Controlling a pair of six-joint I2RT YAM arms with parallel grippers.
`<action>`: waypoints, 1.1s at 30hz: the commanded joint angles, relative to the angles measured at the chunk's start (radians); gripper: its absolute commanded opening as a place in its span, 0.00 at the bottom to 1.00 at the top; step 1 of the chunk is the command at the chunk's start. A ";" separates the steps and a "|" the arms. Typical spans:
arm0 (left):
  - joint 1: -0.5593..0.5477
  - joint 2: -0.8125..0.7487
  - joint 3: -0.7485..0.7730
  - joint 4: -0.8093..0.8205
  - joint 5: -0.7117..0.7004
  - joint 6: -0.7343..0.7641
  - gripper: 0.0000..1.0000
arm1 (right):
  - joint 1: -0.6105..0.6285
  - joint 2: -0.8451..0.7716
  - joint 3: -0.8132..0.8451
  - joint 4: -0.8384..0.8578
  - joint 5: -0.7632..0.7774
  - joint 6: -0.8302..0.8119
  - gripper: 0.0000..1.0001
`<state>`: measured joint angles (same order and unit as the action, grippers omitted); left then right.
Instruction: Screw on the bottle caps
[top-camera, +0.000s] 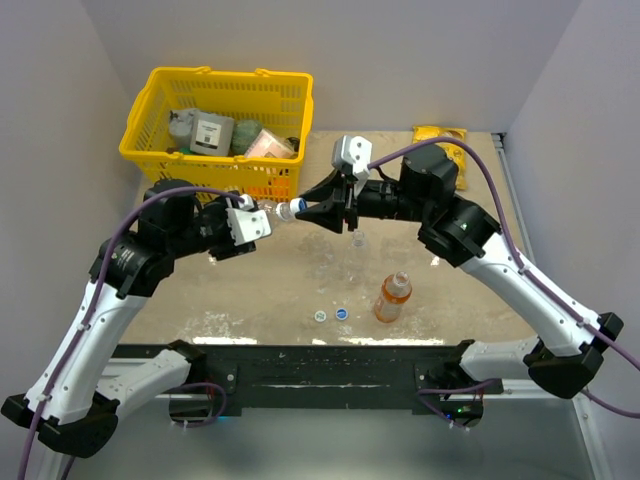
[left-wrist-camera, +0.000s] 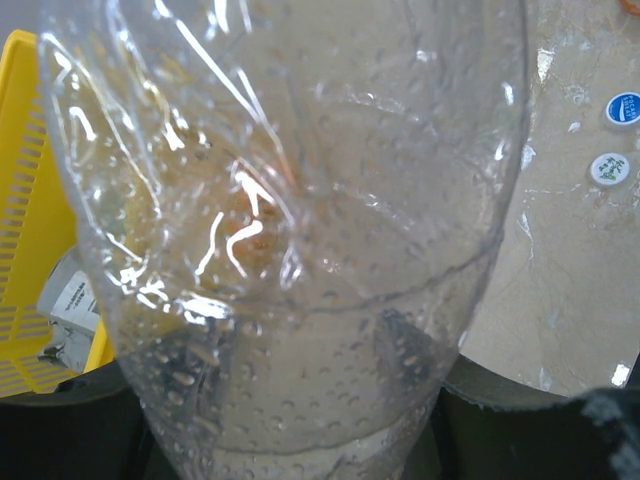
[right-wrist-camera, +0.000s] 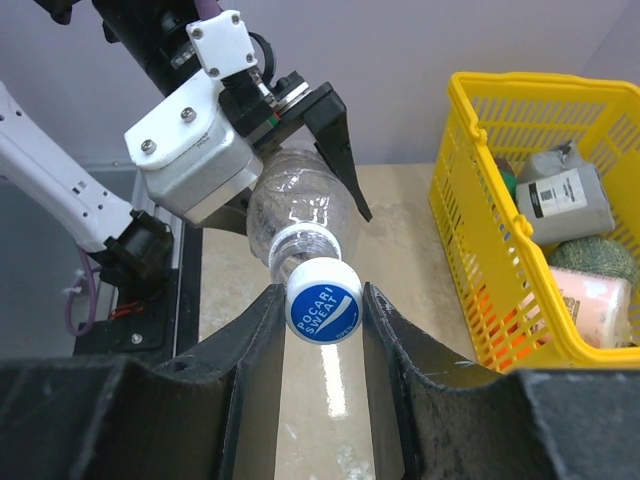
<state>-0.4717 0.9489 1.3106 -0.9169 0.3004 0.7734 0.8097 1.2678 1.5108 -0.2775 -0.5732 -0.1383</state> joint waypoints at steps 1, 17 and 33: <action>-0.001 -0.007 -0.008 0.067 0.002 0.015 0.00 | 0.000 0.005 0.060 -0.005 -0.047 -0.010 0.00; -0.001 0.001 -0.013 0.089 0.009 0.029 0.00 | 0.002 0.048 0.085 -0.031 -0.063 -0.058 0.00; -0.001 -0.041 -0.060 0.134 0.000 0.078 0.00 | 0.003 0.105 0.114 -0.095 -0.066 -0.138 0.00</action>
<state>-0.4694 0.9504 1.2724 -0.8688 0.2642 0.8051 0.8116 1.3499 1.5887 -0.3492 -0.6273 -0.2344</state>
